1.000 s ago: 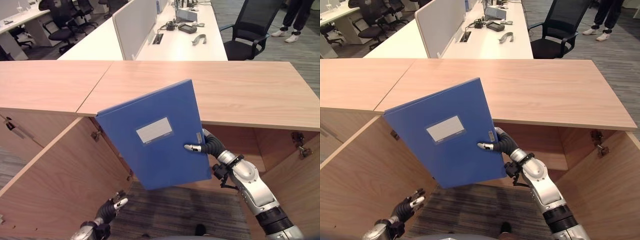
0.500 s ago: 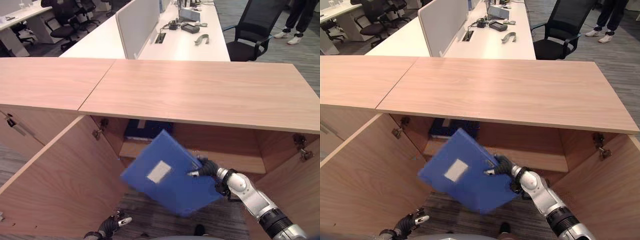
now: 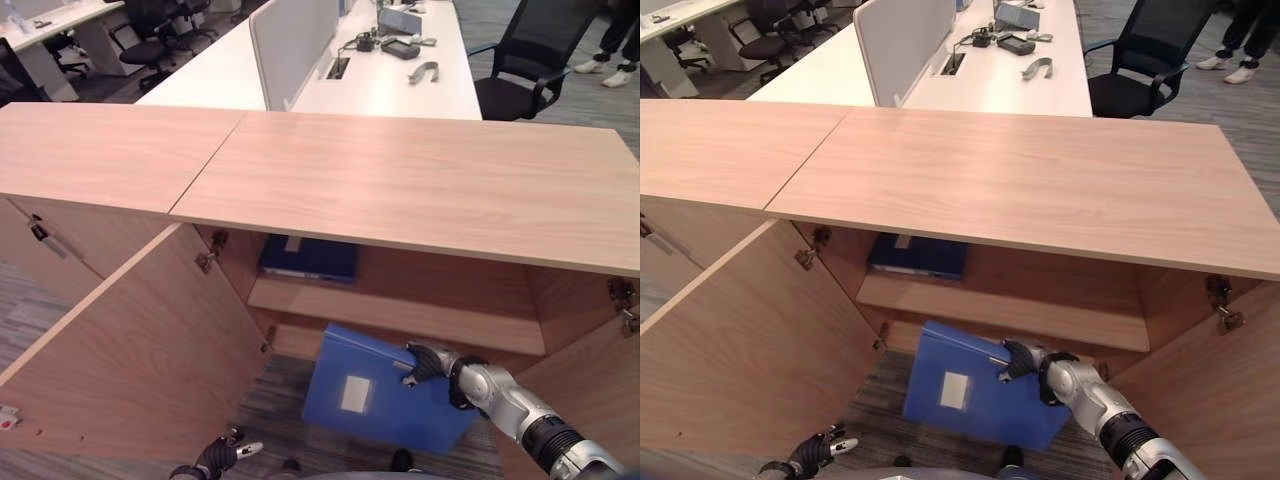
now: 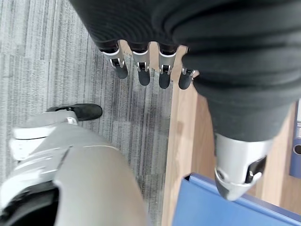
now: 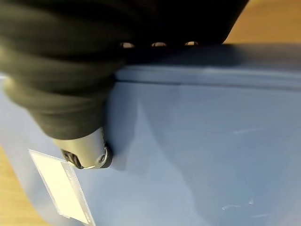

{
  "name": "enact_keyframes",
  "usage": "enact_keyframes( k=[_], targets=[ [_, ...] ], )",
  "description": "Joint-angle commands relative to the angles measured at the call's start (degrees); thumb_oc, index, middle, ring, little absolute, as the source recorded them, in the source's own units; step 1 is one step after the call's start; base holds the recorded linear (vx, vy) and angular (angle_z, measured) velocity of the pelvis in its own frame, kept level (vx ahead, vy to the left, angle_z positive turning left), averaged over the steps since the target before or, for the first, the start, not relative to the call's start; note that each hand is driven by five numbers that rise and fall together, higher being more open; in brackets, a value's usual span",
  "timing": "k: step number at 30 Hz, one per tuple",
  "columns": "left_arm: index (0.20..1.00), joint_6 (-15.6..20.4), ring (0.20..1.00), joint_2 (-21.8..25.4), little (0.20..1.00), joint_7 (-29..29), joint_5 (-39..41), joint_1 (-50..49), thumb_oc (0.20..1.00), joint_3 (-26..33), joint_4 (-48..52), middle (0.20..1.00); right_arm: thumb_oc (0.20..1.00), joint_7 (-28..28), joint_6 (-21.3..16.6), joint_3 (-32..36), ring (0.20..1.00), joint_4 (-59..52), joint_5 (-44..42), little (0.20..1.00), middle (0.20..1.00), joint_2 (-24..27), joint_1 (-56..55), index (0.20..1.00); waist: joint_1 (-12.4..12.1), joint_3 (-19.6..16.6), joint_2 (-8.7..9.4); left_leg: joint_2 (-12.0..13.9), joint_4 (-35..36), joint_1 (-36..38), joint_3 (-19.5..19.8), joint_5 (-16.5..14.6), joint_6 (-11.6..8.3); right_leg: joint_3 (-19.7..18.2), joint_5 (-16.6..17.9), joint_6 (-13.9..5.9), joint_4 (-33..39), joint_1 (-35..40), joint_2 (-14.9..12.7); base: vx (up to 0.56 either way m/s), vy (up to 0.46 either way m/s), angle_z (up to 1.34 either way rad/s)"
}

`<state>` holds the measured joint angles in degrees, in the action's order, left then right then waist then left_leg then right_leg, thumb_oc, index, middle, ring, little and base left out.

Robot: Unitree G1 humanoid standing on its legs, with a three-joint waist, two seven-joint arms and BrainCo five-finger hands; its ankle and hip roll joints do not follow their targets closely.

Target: Put the empty folder in the office cabinet

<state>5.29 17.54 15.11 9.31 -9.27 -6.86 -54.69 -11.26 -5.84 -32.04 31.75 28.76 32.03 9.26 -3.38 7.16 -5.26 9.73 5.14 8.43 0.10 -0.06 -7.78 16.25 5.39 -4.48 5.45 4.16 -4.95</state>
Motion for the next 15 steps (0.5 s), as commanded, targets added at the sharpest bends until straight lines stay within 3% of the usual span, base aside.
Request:
enact_keyframes(
  k=[1,10,15],
  targets=[
    [1.000,1.63,1.000,2.79,1.000,-0.41,-2.43,3.13,1.000,-2.39,-2.25,1.000,0.200,2.82,0.19,3.17,0.200,1.25,-12.01,0.200,0.200,-5.00,3.79,0.200,-0.35,0.00,4.28,0.00,-0.14,-1.98,-3.63,2.16,-0.56,-0.94,-6.46,-4.79,-1.15,6.18,-3.95,0.02,0.002,0.07],
    [1.000,0.77,1.000,3.59,1.000,0.41,-1.67,2.19,1.000,-2.97,-1.87,1.000,0.200,9.68,0.74,17.38,0.200,7.77,-32.15,0.200,0.200,-10.19,4.63,0.200,-1.11,-0.43,3.83,-0.27,-0.14,-1.94,-3.17,2.00,-0.37,-0.84,-6.63,-4.67,-1.07,6.53,-4.00,0.01,-0.002,0.02],
    [1.000,0.56,1.000,3.86,1.000,0.75,-1.60,2.17,1.000,-3.29,-1.72,1.000,0.200,11.07,0.34,21.04,0.200,9.09,-37.68,0.200,0.200,-10.92,5.22,0.200,-1.14,-0.61,3.75,-0.33,-0.14,-1.72,-3.25,1.85,-0.38,-0.84,-6.73,-4.65,-1.01,6.79,-4.02,0.00,0.000,0.00]
  ],
)
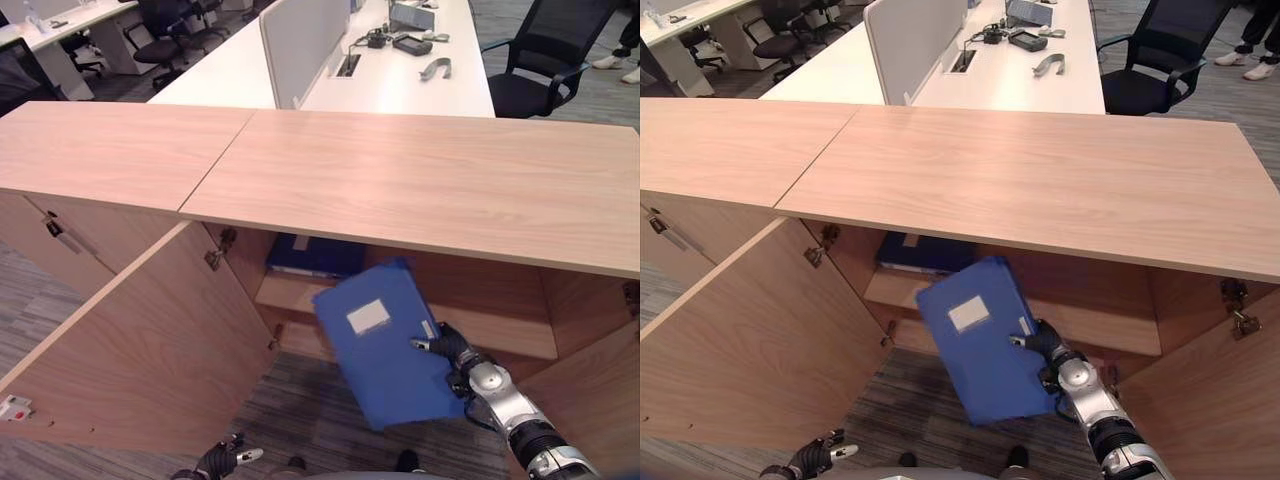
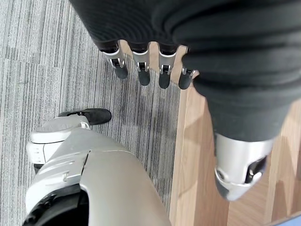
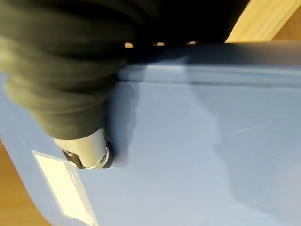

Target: Put the empty folder in the office cabinet

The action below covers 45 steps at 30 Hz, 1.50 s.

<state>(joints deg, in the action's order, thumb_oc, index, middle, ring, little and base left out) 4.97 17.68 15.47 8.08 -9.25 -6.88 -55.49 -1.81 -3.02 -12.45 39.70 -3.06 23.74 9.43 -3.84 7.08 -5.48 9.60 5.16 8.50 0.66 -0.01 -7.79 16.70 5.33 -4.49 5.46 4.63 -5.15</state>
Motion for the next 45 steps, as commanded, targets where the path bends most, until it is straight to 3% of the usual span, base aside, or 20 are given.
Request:
enact_keyframes(
  k=[1,7,15,16,22,30,32,35,45],
  targets=[
    [1.000,0.90,1.000,3.79,1.000,0.44,-0.61,2.08,1.000,-3.39,-0.91,1.000,0.200,1.96,-2.47,2.26,0.200,1.80,-6.96,0.200,0.200,-2.66,5.26,0.200,-0.69,-0.57,3.95,-0.19,-0.16,-1.74,-3.84,1.76,-0.37,-1.32,-6.69,-4.64,-1.02,6.40,-3.84,0.00,0.000,0.00],
    [1.000,0.62,1.000,4.17,1.000,0.43,-0.57,2.00,1.000,-3.98,-0.83,1.000,0.200,4.25,-3.71,7.59,0.200,5.88,-17.62,0.200,0.200,-4.67,6.26,0.200,-0.87,-0.87,3.85,-0.25,-0.16,-1.51,-3.86,1.49,-0.41,-1.45,-6.67,-4.64,-0.92,6.61,-3.86,0.00,0.000,0.00],
    [1.000,-0.04,1.000,3.53,1.000,-1.41,1.38,2.51,1.000,-4.55,-1.56,1.000,0.200,4.70,-6.85,15.03,0.200,11.11,-46.38,0.200,0.200,-11.19,8.71,0.200,-0.90,-0.95,3.64,-0.31,-0.16,-1.21,-4.30,1.24,-0.59,-1.81,-6.78,-4.70,-0.93,6.54,-3.65,0.00,0.000,0.00],
    [1.000,-0.30,1.000,3.23,1.000,-2.06,2.43,2.59,1.000,-5.00,-1.39,1.000,0.200,4.84,-8.05,17.38,0.200,12.16,-54.40,0.200,0.200,-12.92,10.12,0.200,-0.96,-0.88,3.48,-0.28,-0.16,-1.10,-4.34,1.14,-0.71,-1.83,-6.86,-4.76,-0.95,6.56,-3.63,0.00,0.000,0.00],
    [1.000,-0.57,1.000,3.62,1.000,-2.59,3.01,3.17,1.000,-7.85,-0.32,1.000,0.200,7.94,-10.68,23.86,0.200,17.21,-68.21,0.200,0.200,-13.96,16.79,0.200,-2.15,-0.64,2.64,-0.41,-0.16,-1.70,-3.75,1.06,-0.96,-1.60,-7.35,-4.95,-0.82,6.52,-3.59,0.01,-0.002,0.00],
    [1.000,-0.30,1.000,5.10,1.000,-3.07,4.14,4.82,1.000,-11.21,1.28,1.000,0.200,10.85,-13.86,28.46,0.200,20.88,-74.39,0.200,0.200,-8.09,29.70,0.200,-4.38,0.63,0.63,-1.18,-0.16,-4.29,-2.29,1.69,-1.27,-0.32,-7.22,-5.42,-0.72,4.99,-4.35,-0.01,-0.001,0.08],
    [1.000,0.02,1.000,5.41,1.000,-2.98,4.38,4.89,1.000,-12.45,2.31,1.000,0.200,11.53,-14.34,28.76,0.200,21.52,-74.81,0.200,0.200,-5.40,33.61,0.200,-4.99,1.42,-0.24,-1.58,-0.16,-5.51,-1.97,2.07,-1.30,0.02,-7.07,-5.56,-0.75,3.92,-4.49,-0.06,0.026,0.11],
    [1.000,0.72,1.000,6.78,1.000,-2.72,5.20,6.33,1.000,-15.52,4.88,1.000,0.200,12.36,-14.27,28.24,0.200,25.30,-74.55,0.200,0.200,2.75,42.77,0.200,-6.32,4.40,-2.34,-2.22,-0.85,-9.44,-0.73,3.32,-1.32,0.90,-7.16,-5.67,-2.31,0.76,-5.36,-0.10,0.032,0.20],
    [1.000,1.92,1.000,10.82,1.000,-3.14,8.14,9.18,1.000,-17.79,9.39,1.000,0.200,13.60,-15.28,23.69,0.200,29.04,-76.04,0.200,0.200,14.44,58.52,0.200,-8.09,9.10,-5.48,-2.63,-8.24,-21.50,-0.19,3.12,-1.00,-0.31,-8.75,-5.41,-11.55,-12.16,-8.28,-0.08,0.023,0.06]
  ],
)
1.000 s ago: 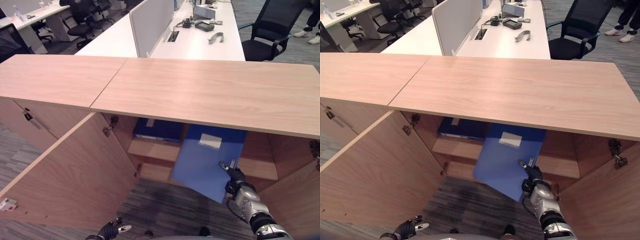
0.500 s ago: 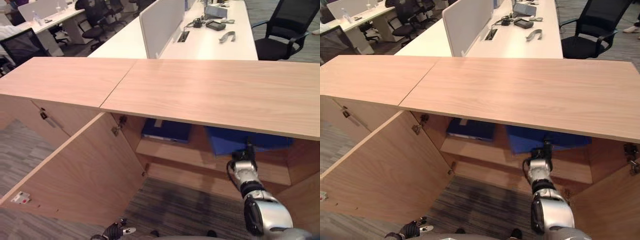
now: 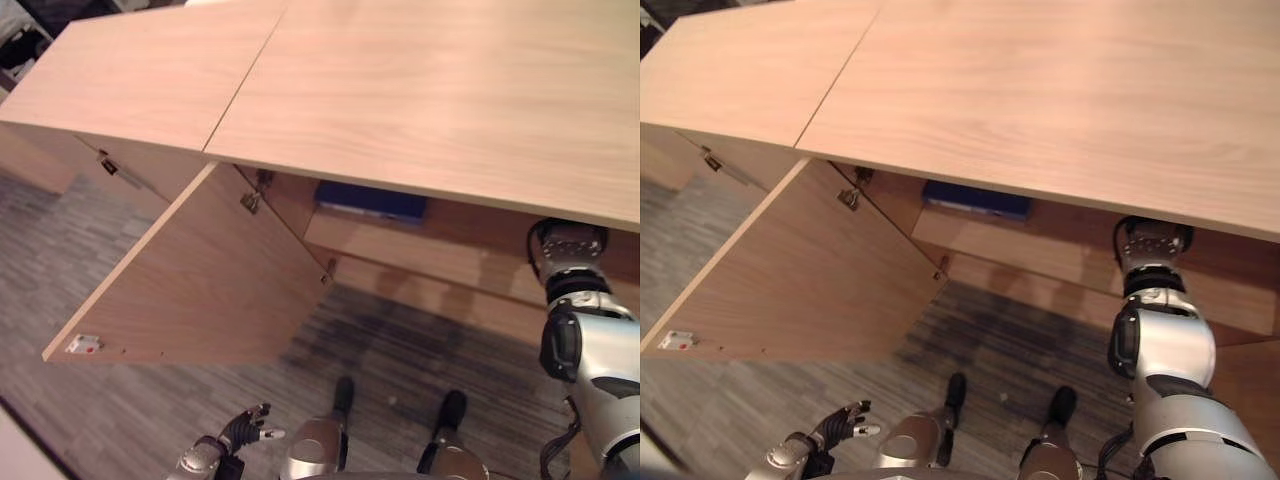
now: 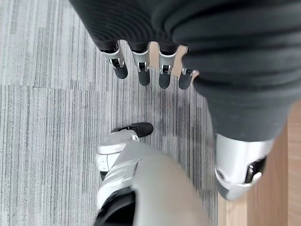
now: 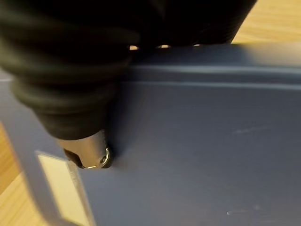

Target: Put the empty folder in the office cabinet

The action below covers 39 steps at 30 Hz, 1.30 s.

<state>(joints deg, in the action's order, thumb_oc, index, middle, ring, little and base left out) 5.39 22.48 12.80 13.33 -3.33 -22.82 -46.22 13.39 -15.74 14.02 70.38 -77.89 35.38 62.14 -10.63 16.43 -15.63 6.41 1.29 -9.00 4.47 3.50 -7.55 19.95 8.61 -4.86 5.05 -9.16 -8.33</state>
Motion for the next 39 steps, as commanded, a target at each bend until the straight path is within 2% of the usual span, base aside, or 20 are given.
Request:
enact_keyframes(
  k=[1,4,6,15,26,34,36,39],
  targets=[
    [1.000,1.65,1.000,6.37,1.000,-0.57,3.23,3.23,1.000,-1.95,0.61,1.000,0.200,-1.35,-3.15,-3.00,0.200,-1.61,-1.84,0.200,0.200,3.68,7.20,0.200,-1.50,-0.17,4.41,0.58,-5.05,-5.23,-3.97,-0.56,-1.19,-4.04,-12.38,-5.03,-12.17,0.00,-5.32,-0.04,0.009,-0.06],
    [1.000,1.93,1.000,7.58,1.000,-0.65,3.97,3.50,1.000,-2.64,2.20,1.000,0.200,-0.39,-4.93,-4.00,0.200,-1.63,-3.70,0.200,0.200,5.80,11.16,0.200,-2.02,0.00,3.77,0.37,-7.52,-8.99,-3.95,-1.80,-1.03,-5.78,-14.14,-4.93,-16.59,-5.25,-5.78,-0.01,0.003,-0.08],
    [1.000,2.22,1.000,8.44,1.000,-0.96,4.66,3.72,1.000,-3.26,3.74,1.000,0.200,0.68,-7.58,-3.89,0.200,-2.62,-5.76,0.200,0.200,6.82,13.84,0.200,-2.37,-0.07,3.25,-0.07,-9.46,-12.19,-3.69,-2.51,-0.71,-6.79,-15.74,-4.83,-21.04,-9.91,-6.32,-0.04,0.000,-0.07],
    [1.000,2.43,1.000,9.78,1.000,-1.28,6.39,5.36,1.000,-3.67,6.10,1.000,0.200,2.54,-10.64,-2.88,0.200,-2.36,-7.60,0.200,0.200,8.25,14.73,0.200,-1.79,0.50,2.05,-0.88,-11.34,-15.44,-3.51,-3.38,-0.65,-7.64,-17.78,-4.71,-25.98,-15.17,-6.59,-0.01,-0.005,0.05],
    [1.000,2.66,1.000,12.02,1.000,-2.27,7.45,7.52,1.000,-4.50,9.36,1.000,0.200,5.08,-9.03,-4.23,0.200,-0.74,-5.36,0.200,0.200,7.25,15.02,0.200,-0.82,2.24,1.27,-0.93,-15.40,-21.78,-3.11,-4.06,-0.62,-9.27,-19.37,-4.28,-32.48,-22.91,-6.81,-0.05,-0.020,0.02],
    [1.000,3.26,1.000,14.50,1.000,-1.88,7.90,7.47,1.000,-4.91,12.65,1.000,0.200,3.80,-6.12,-4.52,0.200,2.39,-5.70,0.200,0.200,6.92,13.15,0.200,-1.71,2.31,0.19,-1.40,-17.19,-27.78,-2.79,-3.52,-0.40,-10.57,-20.42,-4.29,-37.02,-29.75,-7.73,-0.04,-0.005,0.01],
    [1.000,3.39,1.000,15.17,1.000,-1.74,8.20,7.29,1.000,-4.91,13.60,1.000,0.200,3.50,-5.70,-4.66,0.200,2.90,-5.77,0.200,0.200,7.21,12.96,0.200,-1.91,1.71,0.12,-1.75,-18.42,-29.09,-2.03,-5.00,-0.54,-11.68,-22.56,-4.55,-39.49,-31.38,-8.03,0.05,-0.021,0.07],
    [1.000,3.54,1.000,15.82,1.000,-1.63,8.51,7.21,1.000,-4.98,14.30,1.000,0.200,3.21,-5.30,-4.88,0.200,3.57,-5.63,0.200,0.200,7.49,12.68,0.200,-2.15,1.47,-0.03,-2.02,-20.57,-31.52,-1.60,-5.72,-0.53,-12.20,-23.89,-4.41,-42.30,-33.81,-8.61,-0.01,-0.017,0.11]
  ],
)
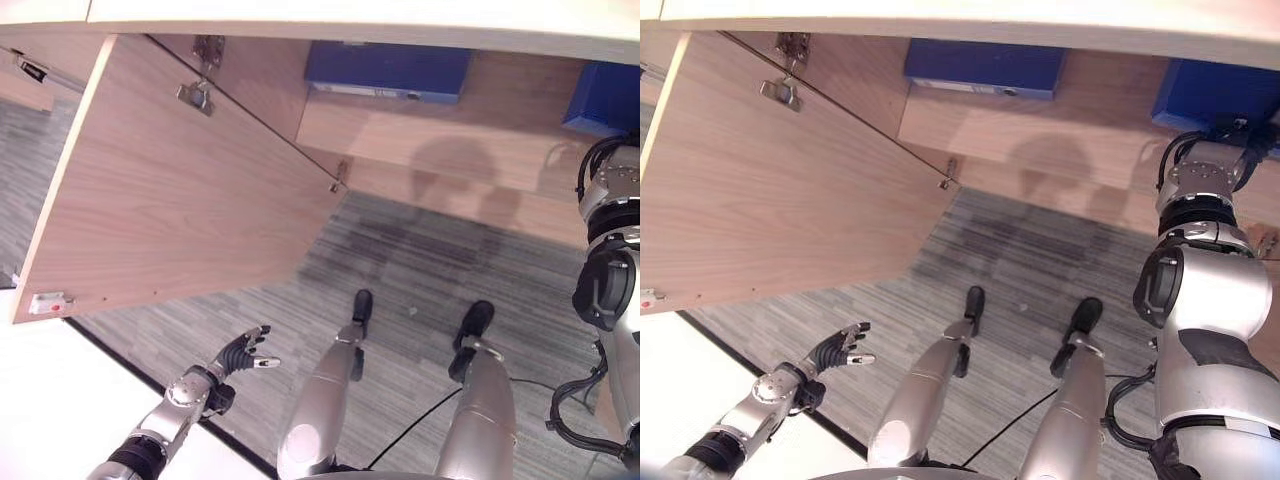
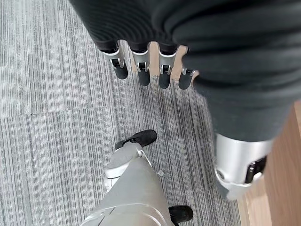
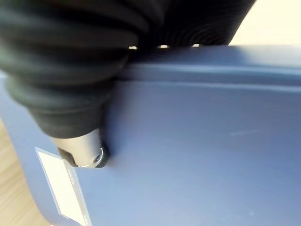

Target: Put the empty folder in the office cabinet

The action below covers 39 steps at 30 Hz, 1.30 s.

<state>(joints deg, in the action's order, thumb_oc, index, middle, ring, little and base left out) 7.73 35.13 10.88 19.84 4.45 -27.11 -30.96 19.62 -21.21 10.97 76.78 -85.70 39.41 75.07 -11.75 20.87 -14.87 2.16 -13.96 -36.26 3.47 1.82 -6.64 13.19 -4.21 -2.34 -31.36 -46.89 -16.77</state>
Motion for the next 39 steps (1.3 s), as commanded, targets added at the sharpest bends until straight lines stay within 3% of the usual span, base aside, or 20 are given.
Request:
enact_keyframes(
  k=[1,15,26,39],
  targets=[
    [1.000,1.30,1.000,3.49,1.000,0.36,1.92,-0.73,1.000,-0.86,-0.69,1.000,0.200,-3.22,0.40,-1.96,0.200,-2.99,2.36,0.200,0.200,3.31,-0.23,0.200,-1.13,-2.76,-0.99,2.17,-6.11,-5.54,-0.44,-3.71,-1.27,-5.52,-10.79,-6.83,-7.01,2.65,-0.36,-0.02,-0.002,0.08],
    [1.000,1.03,1.000,5.27,1.000,-0.37,1.70,-1.57,1.000,-0.14,-0.40,1.000,0.200,-3.54,0.26,-6.29,0.200,-5.78,4.64,0.200,0.200,4.05,4.09,0.200,-1.18,-3.72,0.96,1.85,-10.70,-10.70,0.49,-6.15,-0.97,-6.26,-13.23,-6.40,-12.13,-2.10,-0.18,0.00,-0.012,0.02],
    [1.000,1.14,1.000,6.35,1.000,0.53,3.95,-2.81,1.000,1.18,0.24,1.000,0.200,-3.31,1.83,-14.24,0.200,-6.11,9.53,0.200,0.200,10.30,11.36,0.200,-1.68,-4.77,1.60,2.22,-3.78,-8.24,0.56,-3.28,-2.18,-5.55,-12.11,-7.02,-8.60,-0.87,-0.13,0.01,0.002,0.00],
    [1.000,1.34,1.000,6.40,1.000,0.09,3.57,-3.75,1.000,1.09,0.26,1.000,0.200,-2.12,2.19,-17.82,0.200,-6.25,11.69,0.200,0.200,11.41,15.34,0.200,-1.81,-4.69,0.99,2.00,1.57,-6.06,0.39,-0.96,-2.41,-5.75,-11.15,-7.54,-6.93,-0.65,-0.27,0.00,0.002,0.01]
  ],
)
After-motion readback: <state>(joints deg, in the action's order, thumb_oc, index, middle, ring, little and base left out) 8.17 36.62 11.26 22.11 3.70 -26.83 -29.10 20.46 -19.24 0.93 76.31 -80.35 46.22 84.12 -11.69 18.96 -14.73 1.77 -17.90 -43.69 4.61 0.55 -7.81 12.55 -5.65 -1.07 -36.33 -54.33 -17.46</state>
